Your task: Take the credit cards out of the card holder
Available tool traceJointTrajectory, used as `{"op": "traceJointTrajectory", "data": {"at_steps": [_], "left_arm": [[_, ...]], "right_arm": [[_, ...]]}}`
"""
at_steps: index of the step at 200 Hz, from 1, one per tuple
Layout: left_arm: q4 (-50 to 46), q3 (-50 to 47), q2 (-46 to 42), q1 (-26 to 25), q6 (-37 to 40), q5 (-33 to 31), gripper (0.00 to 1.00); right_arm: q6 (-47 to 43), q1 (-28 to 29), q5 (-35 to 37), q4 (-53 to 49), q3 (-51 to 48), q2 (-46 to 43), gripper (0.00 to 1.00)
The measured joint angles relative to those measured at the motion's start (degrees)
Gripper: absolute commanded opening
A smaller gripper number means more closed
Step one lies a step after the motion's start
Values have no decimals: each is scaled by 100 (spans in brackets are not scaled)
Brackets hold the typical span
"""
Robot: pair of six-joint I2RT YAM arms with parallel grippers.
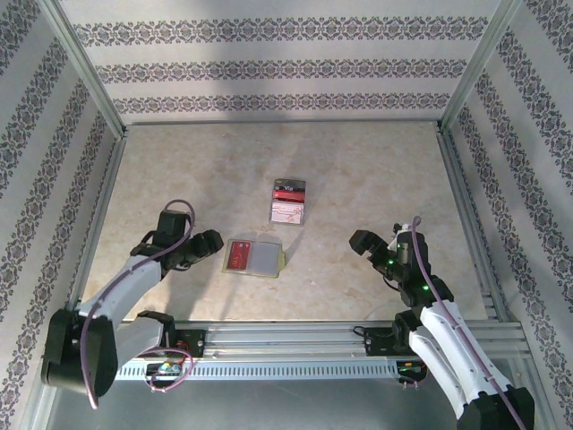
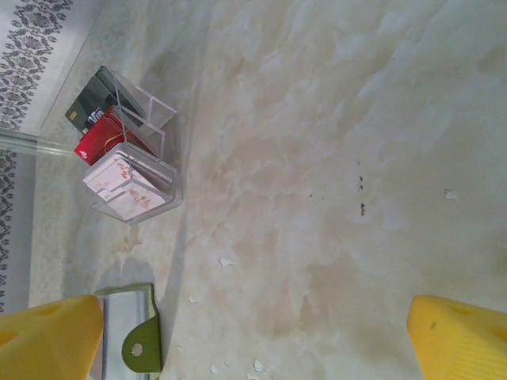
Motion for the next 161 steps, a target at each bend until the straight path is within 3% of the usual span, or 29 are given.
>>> {"op": "traceJointTrajectory", "data": {"at_steps": [55,100,135,161], "left_arm": [[555,127,1047,-2,-22,890,48],[931,129,1521,-96,-101,1172,35],[1276,114,1690,-450,-271,1222,32],[1508,61,1690,-914,-503,1180,31]], "right_arm": [[-2,0,2,-114,39,-149,98],[-7,0,4,-190,42,-149,98],[-20,0,0,-212,50,-70,98],[-44,2,-74,-243,197,129,91]]}}
